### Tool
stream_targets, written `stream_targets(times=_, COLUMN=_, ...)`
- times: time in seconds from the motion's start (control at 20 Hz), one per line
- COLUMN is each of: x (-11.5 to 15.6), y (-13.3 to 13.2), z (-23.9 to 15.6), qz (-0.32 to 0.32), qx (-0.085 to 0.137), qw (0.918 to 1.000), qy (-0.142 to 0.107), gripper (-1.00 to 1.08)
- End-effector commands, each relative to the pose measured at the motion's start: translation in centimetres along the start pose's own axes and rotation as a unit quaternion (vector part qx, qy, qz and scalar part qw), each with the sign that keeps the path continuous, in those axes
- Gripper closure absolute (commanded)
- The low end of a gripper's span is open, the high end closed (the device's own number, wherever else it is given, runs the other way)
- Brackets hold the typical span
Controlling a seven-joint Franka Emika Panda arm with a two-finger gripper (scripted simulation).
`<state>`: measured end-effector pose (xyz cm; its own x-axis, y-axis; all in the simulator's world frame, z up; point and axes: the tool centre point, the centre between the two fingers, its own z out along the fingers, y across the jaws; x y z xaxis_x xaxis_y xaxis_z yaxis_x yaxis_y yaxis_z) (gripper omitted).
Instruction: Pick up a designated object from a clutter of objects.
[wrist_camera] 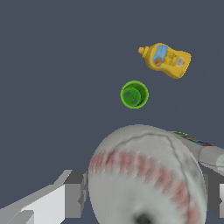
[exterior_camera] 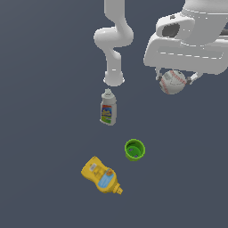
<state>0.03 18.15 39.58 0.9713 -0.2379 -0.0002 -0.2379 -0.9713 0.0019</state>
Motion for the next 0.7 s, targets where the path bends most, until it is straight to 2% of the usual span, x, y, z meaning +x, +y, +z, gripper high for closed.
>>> stream_targets(times=0.0, x=-0.4, y=-1.3, z=-1.4, qz=0.001, qx=0.001, qw=1.0000, qy=0.000, gripper=1.08)
stream_targets(times=0.3, x=-0.8, y=-3.2, z=-3.3, qz=0.001, qx=0.001, qw=1.0000, qy=0.000, gripper=1.08)
stream_targets(times=0.65, x=-0.9, y=-3.8, z=-3.8, qz=0.001, qx=0.001, qw=1.0000, qy=0.000, gripper=1.08)
